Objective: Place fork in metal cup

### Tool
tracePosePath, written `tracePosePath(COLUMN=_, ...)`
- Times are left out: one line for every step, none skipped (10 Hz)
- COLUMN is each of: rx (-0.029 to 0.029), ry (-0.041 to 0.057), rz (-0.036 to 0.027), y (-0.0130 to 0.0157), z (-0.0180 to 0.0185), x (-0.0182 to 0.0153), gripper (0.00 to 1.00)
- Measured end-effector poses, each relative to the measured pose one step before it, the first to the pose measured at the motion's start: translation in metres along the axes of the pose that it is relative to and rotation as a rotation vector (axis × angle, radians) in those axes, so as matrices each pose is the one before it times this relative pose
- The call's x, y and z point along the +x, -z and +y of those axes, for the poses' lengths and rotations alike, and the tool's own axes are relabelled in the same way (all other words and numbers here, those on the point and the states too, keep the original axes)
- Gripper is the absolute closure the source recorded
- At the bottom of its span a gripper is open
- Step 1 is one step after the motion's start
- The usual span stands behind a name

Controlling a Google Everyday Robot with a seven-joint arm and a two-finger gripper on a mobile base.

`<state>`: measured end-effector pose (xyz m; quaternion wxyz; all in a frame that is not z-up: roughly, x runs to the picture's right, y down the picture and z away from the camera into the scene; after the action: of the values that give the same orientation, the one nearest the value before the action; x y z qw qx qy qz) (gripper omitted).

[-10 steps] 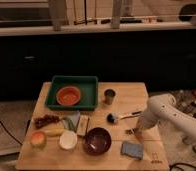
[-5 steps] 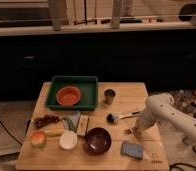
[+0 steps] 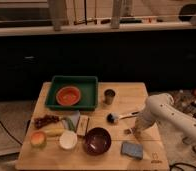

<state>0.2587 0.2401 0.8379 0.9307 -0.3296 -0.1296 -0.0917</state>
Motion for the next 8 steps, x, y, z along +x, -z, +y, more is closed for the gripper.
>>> tracePosePath(rx=0.00013, ry=-0.00008, rz=-0.00012, y=0.00006, z=0.00002, x=0.00007, gripper=1.00)
tracePosePath(rx=0.00978, ry=0.00567, rz=-0.00192, y=0.00262, z=-0.00023, x=-0.00196, gripper=1.00)
tracePosePath(rx=0.02192, ry=0.00178, rz=0.00070, y=0.00990, z=0.00202, x=-0.00009, gripper=1.00)
tracePosePath(rx=0.01753, ry=-0.00058, rz=0.00146, y=0.01024, z=0.00204, x=0.00025, gripper=1.00)
tracePosePath(rx=0.02582, ry=0.00803, rz=0.00168, y=0.01612, z=-0.00106, x=-0.00361, gripper=1.00)
tracePosePath(rx=0.01517, ry=-0.00068, rz=0.00364, y=0.01049, z=0.00175, x=0.00078, gripper=1.00)
tracePosePath(rx=0.00895, ry=0.00003, rz=0.00235, y=0.00456, z=0.00097, x=0.00091, gripper=1.00)
tracePosePath(rx=0.00761, ry=0.00571, rz=0.00151, y=0.00478, z=-0.00082, x=-0.00111, gripper=1.00)
